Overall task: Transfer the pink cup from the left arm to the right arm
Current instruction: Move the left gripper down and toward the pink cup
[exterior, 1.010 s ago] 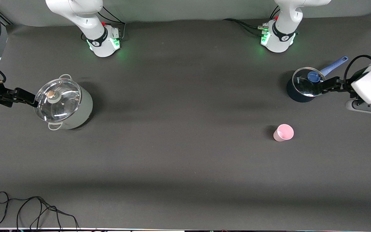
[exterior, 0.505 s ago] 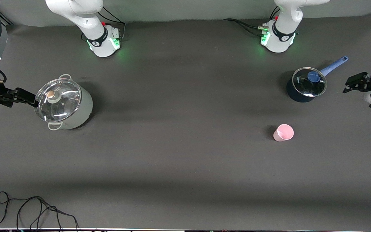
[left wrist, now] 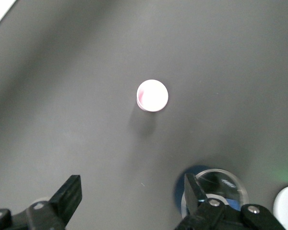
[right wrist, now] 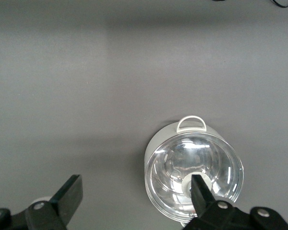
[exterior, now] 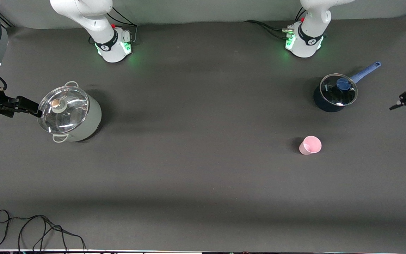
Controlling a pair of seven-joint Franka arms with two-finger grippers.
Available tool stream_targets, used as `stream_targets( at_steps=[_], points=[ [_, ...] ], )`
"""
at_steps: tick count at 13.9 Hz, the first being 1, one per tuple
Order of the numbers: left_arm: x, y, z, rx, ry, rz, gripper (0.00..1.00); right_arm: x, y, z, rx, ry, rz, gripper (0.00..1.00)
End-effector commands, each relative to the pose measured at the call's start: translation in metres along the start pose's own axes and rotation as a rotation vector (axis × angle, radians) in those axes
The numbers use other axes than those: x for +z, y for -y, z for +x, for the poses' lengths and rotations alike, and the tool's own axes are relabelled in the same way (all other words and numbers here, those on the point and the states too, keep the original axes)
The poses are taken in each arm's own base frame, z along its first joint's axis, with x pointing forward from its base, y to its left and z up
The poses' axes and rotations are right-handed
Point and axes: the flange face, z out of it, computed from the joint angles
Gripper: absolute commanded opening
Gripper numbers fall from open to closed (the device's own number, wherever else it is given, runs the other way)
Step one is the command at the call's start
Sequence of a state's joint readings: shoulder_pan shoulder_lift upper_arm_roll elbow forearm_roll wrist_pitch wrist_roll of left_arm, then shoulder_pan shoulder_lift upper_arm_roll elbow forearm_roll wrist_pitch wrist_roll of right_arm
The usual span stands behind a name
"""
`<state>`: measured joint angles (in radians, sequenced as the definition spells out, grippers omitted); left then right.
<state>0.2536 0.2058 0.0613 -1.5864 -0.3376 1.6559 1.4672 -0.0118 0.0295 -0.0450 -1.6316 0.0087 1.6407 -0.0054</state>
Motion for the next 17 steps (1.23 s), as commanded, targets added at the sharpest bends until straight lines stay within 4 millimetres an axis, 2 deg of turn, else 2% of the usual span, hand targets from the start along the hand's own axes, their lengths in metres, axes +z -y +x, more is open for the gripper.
stream_targets(
  at_steps=[1, 3, 5, 7, 9, 12, 14, 17],
  points=[
    [0.025, 0.031, -0.025, 0.158, -0.139, -0.011, 0.97, -0.008, 0.000, -0.003, 0.002, -0.007, 0.004, 1.00],
    [0.061, 0.054, -0.059, 0.210, -0.298, -0.041, 0.96, -0.008, 0.000, -0.003, 0.002, -0.007, 0.004, 1.00],
    [0.113, 0.074, -0.084, 0.283, -0.480, -0.067, 0.98, -0.008, 0.000, -0.003, 0.002, -0.007, 0.004, 1.00],
    [0.159, 0.083, -0.109, 0.341, -0.607, -0.099, 0.98, -0.007, 0.000, -0.003, 0.004, -0.005, 0.004, 1.00],
    [0.194, 0.089, -0.128, 0.432, -0.686, -0.086, 0.99, -0.007, -0.001, -0.003, 0.004, -0.005, 0.004, 1.00],
    [0.219, 0.099, -0.127, 0.717, -0.737, 0.023, 1.00, -0.006, -0.001, -0.003, 0.004, -0.004, 0.004, 1.00],
    [0.241, 0.102, -0.132, 0.744, -0.757, 0.025, 1.00, -0.006, -0.001, -0.003, 0.004, -0.002, 0.004, 1.00],
    [0.254, 0.106, -0.128, 0.729, -0.783, 0.023, 1.00, -0.006, -0.001, -0.003, 0.004, -0.002, 0.004, 1.00]
  ],
)
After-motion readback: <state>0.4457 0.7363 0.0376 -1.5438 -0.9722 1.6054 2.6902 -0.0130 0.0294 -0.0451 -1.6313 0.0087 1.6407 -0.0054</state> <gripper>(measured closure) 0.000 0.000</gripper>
